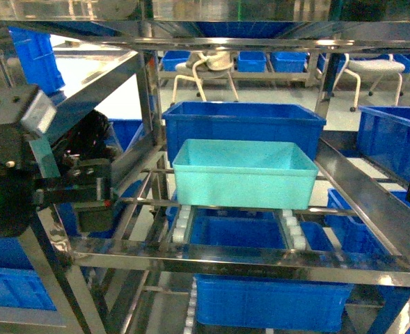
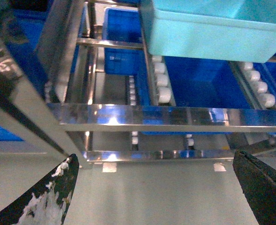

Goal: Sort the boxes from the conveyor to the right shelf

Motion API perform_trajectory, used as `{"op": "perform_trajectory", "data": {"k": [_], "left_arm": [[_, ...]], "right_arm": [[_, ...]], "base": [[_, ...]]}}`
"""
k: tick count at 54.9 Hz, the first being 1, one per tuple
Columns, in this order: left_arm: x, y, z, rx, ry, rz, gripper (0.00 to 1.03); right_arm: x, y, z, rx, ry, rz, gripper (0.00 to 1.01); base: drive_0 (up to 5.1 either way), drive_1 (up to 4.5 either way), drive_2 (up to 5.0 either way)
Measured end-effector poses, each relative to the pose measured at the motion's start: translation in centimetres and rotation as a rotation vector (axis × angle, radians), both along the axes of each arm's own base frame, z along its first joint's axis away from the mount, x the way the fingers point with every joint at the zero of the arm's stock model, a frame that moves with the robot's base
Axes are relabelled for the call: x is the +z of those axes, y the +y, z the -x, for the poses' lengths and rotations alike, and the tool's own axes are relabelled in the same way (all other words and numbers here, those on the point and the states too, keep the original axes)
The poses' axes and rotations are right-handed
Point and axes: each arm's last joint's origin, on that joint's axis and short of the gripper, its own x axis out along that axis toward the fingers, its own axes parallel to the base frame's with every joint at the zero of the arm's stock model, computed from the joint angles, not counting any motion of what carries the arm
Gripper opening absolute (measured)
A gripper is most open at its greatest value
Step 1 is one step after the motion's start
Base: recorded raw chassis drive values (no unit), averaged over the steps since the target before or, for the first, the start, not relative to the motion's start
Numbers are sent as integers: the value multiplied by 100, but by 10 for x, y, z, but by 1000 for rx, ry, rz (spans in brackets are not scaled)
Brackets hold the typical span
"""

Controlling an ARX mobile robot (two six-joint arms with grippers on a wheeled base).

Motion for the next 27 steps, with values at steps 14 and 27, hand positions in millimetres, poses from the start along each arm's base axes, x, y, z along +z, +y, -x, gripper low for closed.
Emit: {"op": "perform_trajectory", "data": {"k": [14,27], "left_arm": [[22,-2,75,31,37,-40,98],[11,-1,74,92,-264,-78,84]], "right_arm": [[37,-31,69,-38,7,8,98],[39,-27,73,49,-152,-53,86]], "base": [[0,0,0],[0,0,0]]}}
